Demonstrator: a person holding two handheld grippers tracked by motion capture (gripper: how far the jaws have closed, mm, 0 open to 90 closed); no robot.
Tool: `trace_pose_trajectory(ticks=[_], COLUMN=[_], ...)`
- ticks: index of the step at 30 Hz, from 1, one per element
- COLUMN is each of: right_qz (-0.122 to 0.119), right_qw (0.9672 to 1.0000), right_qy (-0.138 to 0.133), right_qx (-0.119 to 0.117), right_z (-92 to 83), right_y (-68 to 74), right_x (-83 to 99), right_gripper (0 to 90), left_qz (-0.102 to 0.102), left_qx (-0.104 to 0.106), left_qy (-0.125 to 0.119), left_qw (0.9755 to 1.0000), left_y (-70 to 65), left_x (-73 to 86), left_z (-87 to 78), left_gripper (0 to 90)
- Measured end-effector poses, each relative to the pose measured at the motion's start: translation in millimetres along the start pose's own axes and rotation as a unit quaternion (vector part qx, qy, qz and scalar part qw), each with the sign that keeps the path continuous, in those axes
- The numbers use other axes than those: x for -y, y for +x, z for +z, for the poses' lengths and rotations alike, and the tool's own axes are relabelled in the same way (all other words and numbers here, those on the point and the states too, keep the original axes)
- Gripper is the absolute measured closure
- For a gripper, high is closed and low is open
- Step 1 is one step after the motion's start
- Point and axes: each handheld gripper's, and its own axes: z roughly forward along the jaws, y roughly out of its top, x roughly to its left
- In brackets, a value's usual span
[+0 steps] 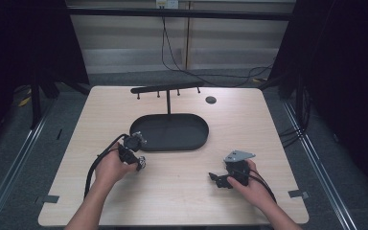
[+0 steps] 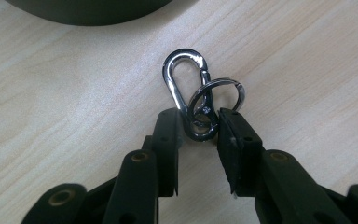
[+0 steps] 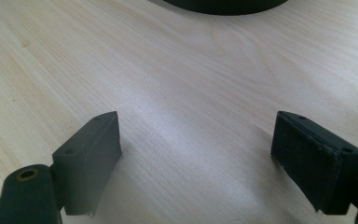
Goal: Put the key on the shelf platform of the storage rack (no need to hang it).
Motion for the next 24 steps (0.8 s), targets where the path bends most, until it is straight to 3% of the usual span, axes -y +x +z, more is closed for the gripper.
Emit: trace_pose_trajectory(ticks=[7, 13, 17, 24], right_qz=[0.0, 0.0, 0.0, -0.001], right_qw=[1.0, 1.0, 1.0, 1.0], right_qy=[0.0, 0.0, 0.0, 0.0], right_qx=[0.0, 0.0, 0.0, 0.0], right_z=[0.0, 0.0, 0.0, 0.0], right_y=[0.0, 0.0, -0.1, -0.1], right_x=[0.0, 0.0, 0.0, 0.0], right_gripper=[15.3, 15.3, 15.3, 15.3], left_qz=[0.001, -0.007, -0.017, -0.03], left_qx=[-0.005, -0.001, 0.01, 0.012], left_qy=[-0.004, -0.001, 0.007, 0.017], left_qw=[1.0, 1.0, 0.9998, 0.9993], left_y=[-0.3, -1.7, -2.3, -0.6], left_x=[-3.5, -10.0, -11.8, -12.6], left_z=[1.4, 2.9, 2.6, 2.1], left_gripper=[60.7, 59.8, 71.1, 72.5])
